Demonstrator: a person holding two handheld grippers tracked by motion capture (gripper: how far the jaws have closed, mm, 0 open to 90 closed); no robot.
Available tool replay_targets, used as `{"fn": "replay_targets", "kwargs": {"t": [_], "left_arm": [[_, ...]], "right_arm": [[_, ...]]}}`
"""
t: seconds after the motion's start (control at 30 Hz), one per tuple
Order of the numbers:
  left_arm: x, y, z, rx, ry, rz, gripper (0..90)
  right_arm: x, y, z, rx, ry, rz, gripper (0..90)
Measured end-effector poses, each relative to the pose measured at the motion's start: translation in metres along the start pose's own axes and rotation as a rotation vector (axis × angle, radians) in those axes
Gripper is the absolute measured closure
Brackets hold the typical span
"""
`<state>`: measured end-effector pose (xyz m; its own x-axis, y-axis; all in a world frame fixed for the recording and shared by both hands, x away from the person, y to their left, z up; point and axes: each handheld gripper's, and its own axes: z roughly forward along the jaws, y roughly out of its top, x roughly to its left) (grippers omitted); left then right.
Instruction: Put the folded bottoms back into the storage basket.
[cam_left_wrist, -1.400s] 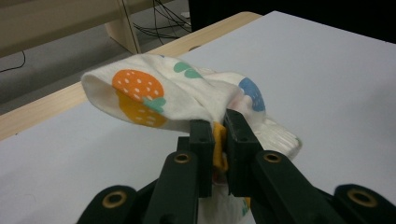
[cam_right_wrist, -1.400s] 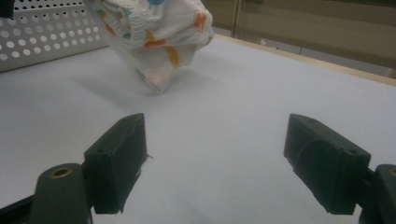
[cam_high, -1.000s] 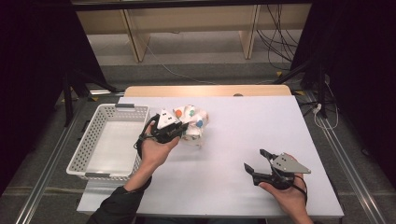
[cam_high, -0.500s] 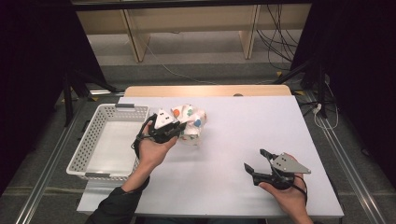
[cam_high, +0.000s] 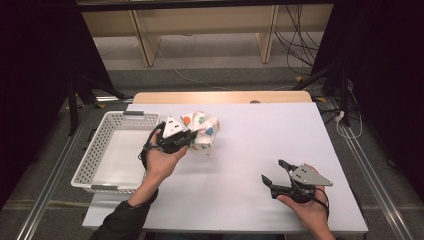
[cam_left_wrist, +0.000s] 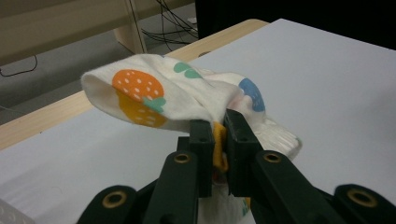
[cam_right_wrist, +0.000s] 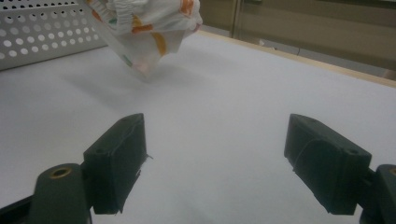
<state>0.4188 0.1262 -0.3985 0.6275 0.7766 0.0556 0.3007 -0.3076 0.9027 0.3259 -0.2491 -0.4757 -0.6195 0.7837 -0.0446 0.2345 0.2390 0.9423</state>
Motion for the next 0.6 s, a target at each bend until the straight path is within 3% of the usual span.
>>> {"fn": "replay_targets", "kwargs": {"t": [0.6], "left_arm": [[0.0037,0.0018,-0.0083,-0.010,0.006,-0.002,82.4]], "right_arm": [[-0.0005,0.0000,-0.0003,-0.001,-0.005,-0.001,21.6]]}}
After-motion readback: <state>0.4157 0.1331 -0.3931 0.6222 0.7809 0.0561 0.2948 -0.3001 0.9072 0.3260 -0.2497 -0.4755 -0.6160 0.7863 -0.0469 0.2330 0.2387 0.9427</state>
